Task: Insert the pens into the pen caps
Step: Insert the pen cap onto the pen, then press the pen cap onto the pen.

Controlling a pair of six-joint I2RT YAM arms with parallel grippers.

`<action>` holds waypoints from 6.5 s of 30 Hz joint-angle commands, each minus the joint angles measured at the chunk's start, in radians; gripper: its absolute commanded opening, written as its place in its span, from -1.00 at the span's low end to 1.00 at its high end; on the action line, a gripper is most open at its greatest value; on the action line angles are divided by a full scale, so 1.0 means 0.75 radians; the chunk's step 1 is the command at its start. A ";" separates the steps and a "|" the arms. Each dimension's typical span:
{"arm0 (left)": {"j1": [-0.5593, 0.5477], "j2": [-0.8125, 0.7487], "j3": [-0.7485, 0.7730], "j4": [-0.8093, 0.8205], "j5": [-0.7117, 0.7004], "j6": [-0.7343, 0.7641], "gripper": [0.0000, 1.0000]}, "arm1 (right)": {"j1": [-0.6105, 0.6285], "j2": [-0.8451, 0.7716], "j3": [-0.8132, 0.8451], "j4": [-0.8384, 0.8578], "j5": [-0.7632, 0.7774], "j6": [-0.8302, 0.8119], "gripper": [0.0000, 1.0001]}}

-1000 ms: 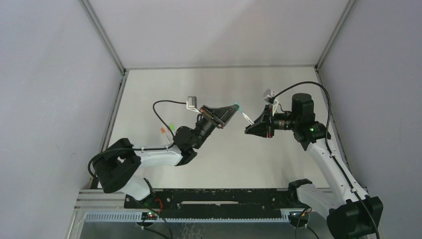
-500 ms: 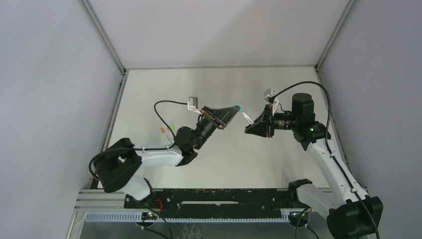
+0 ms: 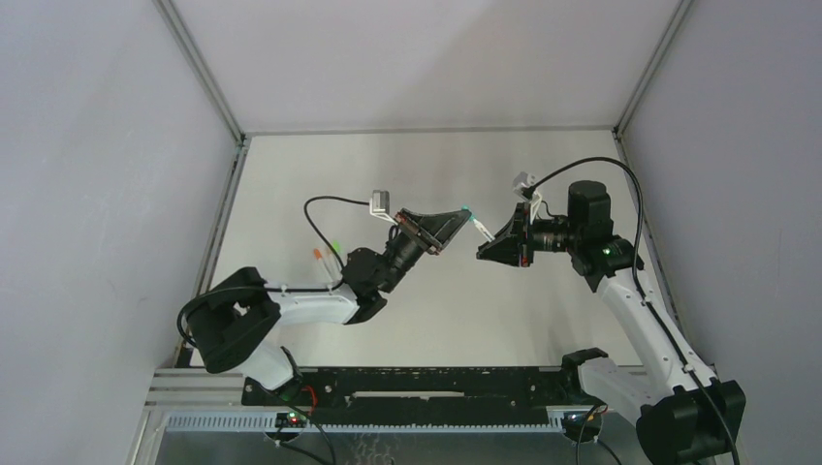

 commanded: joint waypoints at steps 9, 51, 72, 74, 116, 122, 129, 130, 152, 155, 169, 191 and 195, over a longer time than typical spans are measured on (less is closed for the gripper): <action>-0.054 0.054 0.078 0.022 0.040 0.205 -0.99 | -0.045 0.016 -0.037 0.172 -0.111 0.176 -1.00; -0.091 0.003 0.045 0.051 0.156 0.371 -0.26 | -0.092 -0.053 -0.054 0.229 -0.351 0.175 -1.00; -0.087 -0.568 -0.213 -0.293 0.155 0.886 0.89 | -0.111 -0.085 -0.026 0.030 -0.450 -0.082 -1.00; -0.078 -0.647 -0.191 -0.427 0.154 0.922 0.99 | -0.110 -0.080 -0.015 -0.003 -0.457 -0.123 -1.00; -0.050 -0.316 0.267 -0.652 0.352 0.662 -0.31 | -0.097 -0.076 -0.013 -0.046 -0.440 -0.187 -1.00; -0.050 -0.299 0.280 -0.651 0.386 0.658 -0.55 | -0.097 -0.076 -0.015 -0.043 -0.437 -0.184 -1.00; -0.067 -0.242 0.257 -0.651 0.472 0.588 -1.00 | -0.093 -0.087 -0.013 0.003 -0.345 -0.130 -1.00; -0.072 -0.231 0.246 -0.650 0.477 0.564 -1.00 | -0.090 -0.092 -0.007 -0.015 -0.297 -0.130 -1.00; -0.245 0.117 0.032 -0.438 0.964 0.521 -1.00 | -0.083 -0.015 0.076 0.048 -0.519 0.127 -1.00; -0.258 0.089 0.076 -0.888 0.873 0.687 -1.00 | -0.064 -0.165 0.053 -0.008 -0.015 -0.014 -1.00; -0.369 0.161 0.147 -1.161 0.929 0.676 -1.00 | -0.154 -0.248 0.028 0.098 0.141 0.070 -1.00; -0.418 0.202 0.159 -1.191 0.951 0.710 -1.00 | -0.129 -0.270 0.003 0.066 0.478 -0.028 -1.00; -0.433 0.194 0.198 -1.207 0.951 0.686 -1.00 | -0.094 -0.279 0.014 0.050 0.607 -0.056 -1.00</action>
